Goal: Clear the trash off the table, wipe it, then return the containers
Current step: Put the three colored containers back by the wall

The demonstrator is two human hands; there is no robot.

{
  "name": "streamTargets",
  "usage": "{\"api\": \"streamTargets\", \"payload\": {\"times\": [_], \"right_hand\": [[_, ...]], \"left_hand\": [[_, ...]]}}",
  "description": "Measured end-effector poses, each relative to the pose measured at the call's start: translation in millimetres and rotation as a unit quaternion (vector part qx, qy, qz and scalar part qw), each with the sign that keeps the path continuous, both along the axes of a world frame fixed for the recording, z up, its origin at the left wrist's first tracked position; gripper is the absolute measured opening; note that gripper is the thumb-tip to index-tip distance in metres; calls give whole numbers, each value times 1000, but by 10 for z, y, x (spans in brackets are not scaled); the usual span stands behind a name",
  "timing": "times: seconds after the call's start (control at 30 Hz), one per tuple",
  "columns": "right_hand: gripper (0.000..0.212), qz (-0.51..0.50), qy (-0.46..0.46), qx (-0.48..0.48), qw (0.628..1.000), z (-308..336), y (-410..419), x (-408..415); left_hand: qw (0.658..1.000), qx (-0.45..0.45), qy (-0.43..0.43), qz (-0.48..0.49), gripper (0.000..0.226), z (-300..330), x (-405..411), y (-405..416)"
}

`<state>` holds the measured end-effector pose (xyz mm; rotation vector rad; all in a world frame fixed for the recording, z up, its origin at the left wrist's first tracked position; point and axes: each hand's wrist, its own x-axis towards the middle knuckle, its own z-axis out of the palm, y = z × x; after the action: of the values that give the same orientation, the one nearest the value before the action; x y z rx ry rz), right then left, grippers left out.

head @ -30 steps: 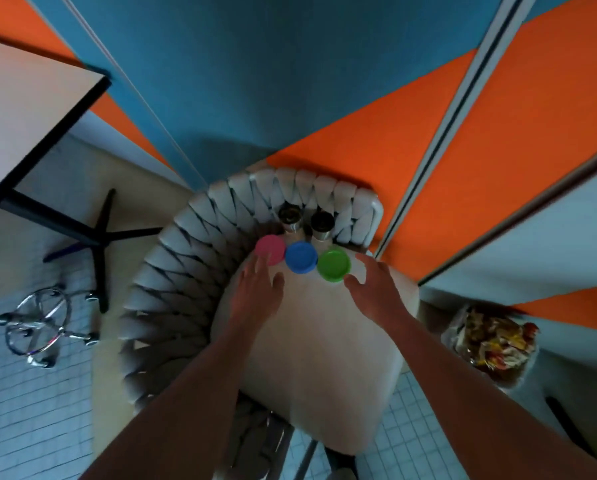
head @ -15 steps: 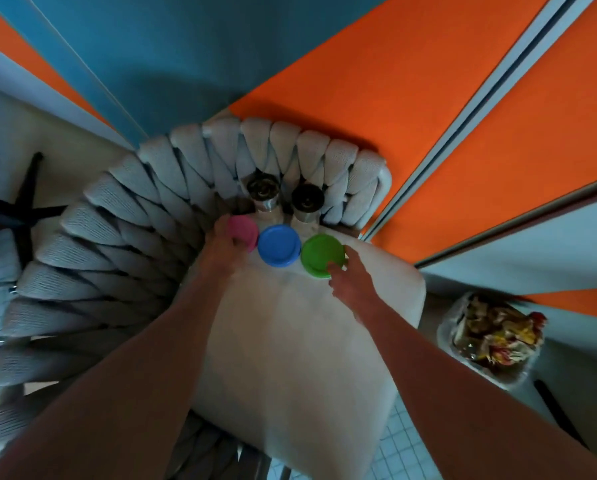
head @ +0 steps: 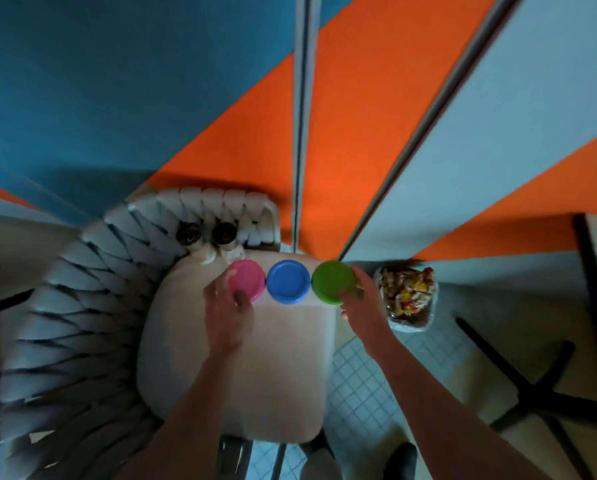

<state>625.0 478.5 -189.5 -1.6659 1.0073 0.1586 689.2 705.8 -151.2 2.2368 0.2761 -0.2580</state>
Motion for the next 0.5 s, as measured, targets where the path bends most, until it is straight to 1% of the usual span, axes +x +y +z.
{"api": "streamTargets", "payload": {"times": [0.07, 0.13, 0.3, 0.37, 0.43, 0.5], "right_hand": [[61, -44, -29, -13, 999, 464, -242, -225], [58, -82, -56, -17, 995, 846, -484, -451], [50, -166, -106, -32, 980, 1553, -1135, -1097], [48, -180, -126, -45, 975, 1726, -1348, -1311], [47, -216, -153, -55, 963, 1915, -1694, -1703], [46, -237, -173, -59, 954, 2023, -1954, -2014]], "left_hand": [[1000, -11, -17, -18, 63, 252, -91, -311], [998, -24, -33, -47, 65, 502, -216, -632], [986, -27, -88, -142, 57, 1038, -529, -1468], [980, -22, -107, -167, 52, 1164, -657, -1738], [969, -30, -128, -211, 45, 1384, -912, -2153], [959, -38, -145, -239, 45, 1536, -1087, -2493]]}}
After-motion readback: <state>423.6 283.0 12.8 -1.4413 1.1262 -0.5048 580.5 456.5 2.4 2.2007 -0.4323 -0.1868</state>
